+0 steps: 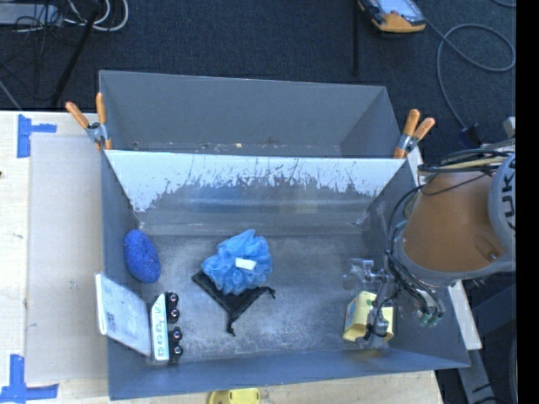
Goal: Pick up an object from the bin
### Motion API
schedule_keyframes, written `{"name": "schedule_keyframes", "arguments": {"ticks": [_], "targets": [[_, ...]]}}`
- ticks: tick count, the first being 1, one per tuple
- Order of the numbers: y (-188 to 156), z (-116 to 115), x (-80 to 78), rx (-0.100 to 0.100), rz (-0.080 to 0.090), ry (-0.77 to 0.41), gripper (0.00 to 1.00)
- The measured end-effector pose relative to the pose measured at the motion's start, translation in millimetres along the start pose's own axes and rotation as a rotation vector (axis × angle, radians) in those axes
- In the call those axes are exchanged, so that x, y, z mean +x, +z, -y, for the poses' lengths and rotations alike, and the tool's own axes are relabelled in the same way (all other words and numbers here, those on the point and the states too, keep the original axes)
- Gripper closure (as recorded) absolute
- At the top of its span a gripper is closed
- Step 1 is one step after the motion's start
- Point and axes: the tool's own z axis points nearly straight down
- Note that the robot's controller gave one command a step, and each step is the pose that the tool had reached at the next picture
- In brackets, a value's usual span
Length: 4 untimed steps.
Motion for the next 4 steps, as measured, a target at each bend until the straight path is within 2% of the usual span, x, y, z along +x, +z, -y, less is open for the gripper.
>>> {"name": "schedule_keyframes", "arguments": {"ticks": [1, 2, 3, 4], "targets": [[-4.0, -0.1, -2.0, 0.001, 0.008, -0.003, 0.00], [31.2, 45.6, -50.5, 0.002, 0.016, -0.034, 0.00], [43.7, 26.0, -23.0, 0.006, 0.031, 0.150, 1.00], [43.7, 25.9, -23.0, 0.006, 0.031, 0.149, 1.00]]}}
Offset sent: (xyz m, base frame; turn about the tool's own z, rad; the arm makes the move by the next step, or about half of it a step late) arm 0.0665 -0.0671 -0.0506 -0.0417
